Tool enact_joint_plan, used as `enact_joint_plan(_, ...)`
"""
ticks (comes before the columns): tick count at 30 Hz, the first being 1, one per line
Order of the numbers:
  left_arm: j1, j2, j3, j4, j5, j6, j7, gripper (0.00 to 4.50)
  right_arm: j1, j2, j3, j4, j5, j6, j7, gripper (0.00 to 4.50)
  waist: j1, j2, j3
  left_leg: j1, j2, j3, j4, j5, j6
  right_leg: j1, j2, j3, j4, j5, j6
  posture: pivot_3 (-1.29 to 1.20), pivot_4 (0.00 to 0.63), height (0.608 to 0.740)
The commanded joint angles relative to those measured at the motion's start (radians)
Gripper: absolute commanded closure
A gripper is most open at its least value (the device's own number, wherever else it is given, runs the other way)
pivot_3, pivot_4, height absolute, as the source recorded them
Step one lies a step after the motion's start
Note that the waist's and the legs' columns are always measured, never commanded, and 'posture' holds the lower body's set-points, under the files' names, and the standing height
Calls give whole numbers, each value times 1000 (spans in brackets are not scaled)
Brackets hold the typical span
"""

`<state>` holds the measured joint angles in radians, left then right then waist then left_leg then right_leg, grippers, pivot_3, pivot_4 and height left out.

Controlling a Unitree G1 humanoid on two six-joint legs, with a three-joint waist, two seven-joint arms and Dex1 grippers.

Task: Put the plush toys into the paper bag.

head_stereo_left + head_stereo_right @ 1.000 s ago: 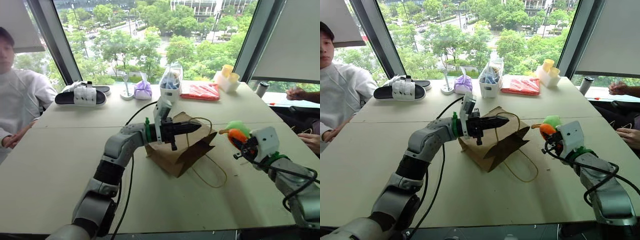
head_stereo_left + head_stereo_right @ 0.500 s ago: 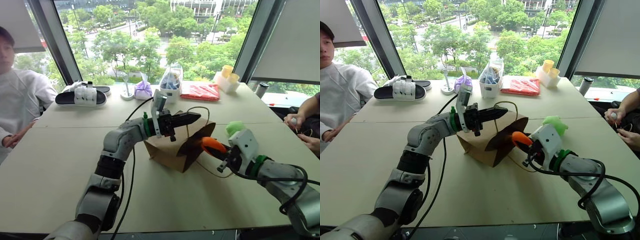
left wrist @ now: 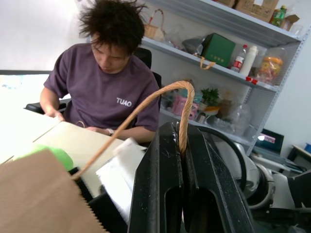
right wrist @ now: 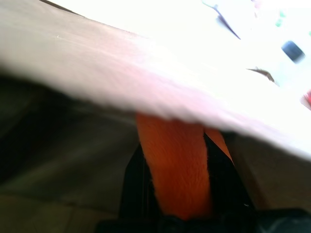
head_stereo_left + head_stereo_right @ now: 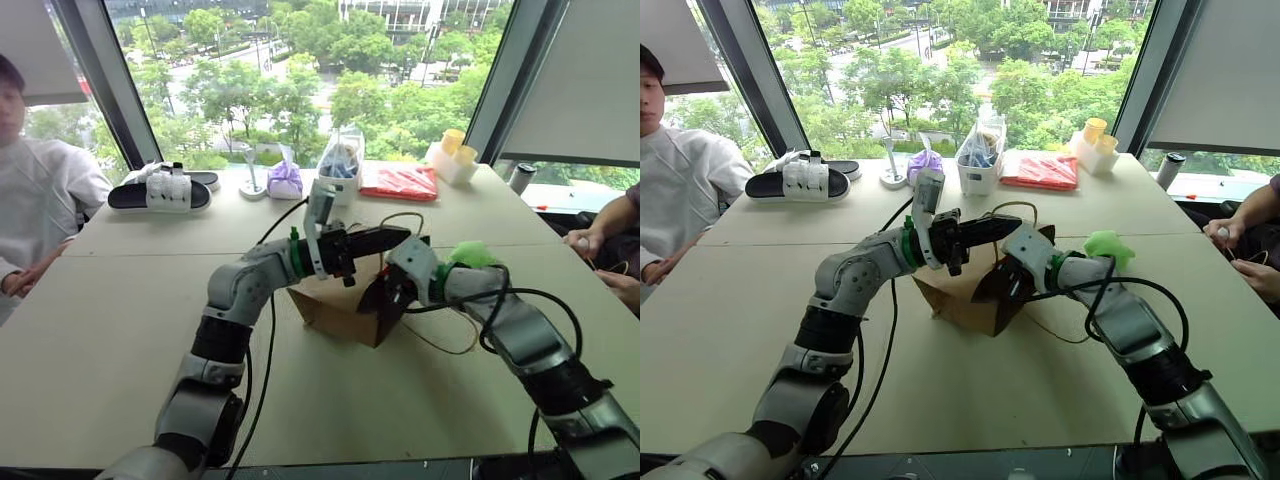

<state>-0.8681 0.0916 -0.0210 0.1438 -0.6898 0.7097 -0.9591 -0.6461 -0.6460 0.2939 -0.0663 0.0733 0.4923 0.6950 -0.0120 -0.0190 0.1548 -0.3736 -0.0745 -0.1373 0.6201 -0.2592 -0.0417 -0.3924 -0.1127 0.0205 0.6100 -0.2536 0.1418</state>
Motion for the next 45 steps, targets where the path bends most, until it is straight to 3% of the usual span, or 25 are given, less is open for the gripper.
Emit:
enact_joint_plan(1, -11, -2, 37, -21, -24, -10, 25, 4500, -18, 20, -19, 27, -23, -25, 0, 3524, 2, 0, 0, 0, 0, 0, 0, 0, -1, 0, 0, 0, 0, 0, 0, 0, 150, 740)
enact_joint_plan(8, -15, -9, 59, -10, -25, -12, 55, 4500, 22, 41, -64, -30, -18, -6, -6, 230, 0, 0, 0, -1, -1, 0, 0, 2, -3, -1, -1, 0, 0, 0, 0, 0, 150, 740)
enact_joint_plan(9, -15, -9, 59, -10, -24, -12, 56, 4500, 35, 42, -86, -54, -4, 6, -8, 37, 0, 0, 0, -1, -1, 0, 0, 2, -3, -1, -1, 0, 0, 0, 0, 0, 150, 740)
enact_joint_plan(13, -17, -11, 60, -1, -18, -18, 58, 4500, 94, 36, -224, -176, 99, 66, -2, 37, 2, 0, 0, -1, -1, 0, 0, 1, -2, 0, -1, 0, 0, 0, 0, 0, 150, 740)
enact_joint_plan(19, -19, -12, 62, 10, -13, -26, 58, 4500, 206, 49, -572, -345, 434, 281, -2, 37, 4, 0, 0, 0, -1, -1, 0, 0, 0, 1, -1, 0, -1, 0, 0, 0, 150, 740)
enact_joint_plan(22, -21, -16, 64, 15, -17, -28, 59, 4500, 210, 82, -718, -282, 470, 280, -109, 37, 3, 0, 0, 0, -1, -1, 0, 0, 0, 1, -1, 0, -1, 0, 0, 0, 150, 740)
enact_joint_plan(24, -22, -19, 63, 16, -18, -29, 59, 4500, 195, 108, -744, -214, 434, 234, -184, 37, 1, 0, 0, 0, -1, -1, 1, 0, 0, 1, -1, 1, 0, 0, 0, 0, 150, 740)
enact_joint_plan(29, -17, -17, 62, 4, -22, -23, 61, 4500, 115, 202, -741, -44, 380, 118, -337, 37, -5, 1, 0, 1, 0, 2, 0, 0, 0, -1, 0, 2, 2, 0, 0, 0, 150, 740)
enact_joint_plan(33, -16, -10, 65, -2, -24, -21, 66, 4500, 64, 137, -554, 180, 87, 25, -503, 37, -1, 2, 0, 0, 0, 3, 0, 0, 0, -2, -1, 2, 2, 0, 0, 0, 150, 740)
enact_joint_plan(36, -14, -9, 65, -5, -26, -21, 70, 4500, -9, 132, -481, 358, -23, -11, -597, 37, -1, 2, 0, 0, -1, 3, 0, 0, -1, -2, -1, 2, 2, 0, 0, 0, 150, 740)
enact_joint_plan(44, 3, -13, 66, -29, -29, -19, 86, 4500, -182, 127, -306, 826, -188, -80, -609, 37, -8, 2, 0, 0, -1, 4, -3, 3, -4, -3, -1, 2, 1, 0, 0, 0, 150, 740)
enact_joint_plan(45, 5, -12, 67, -35, -31, -17, 89, 4500, -197, 125, -301, 862, -194, -90, -609, 268, -7, 2, 0, 0, 0, 4, -3, 3, -5, -3, -1, 2, 1, 0, 0, 0, 150, 740)
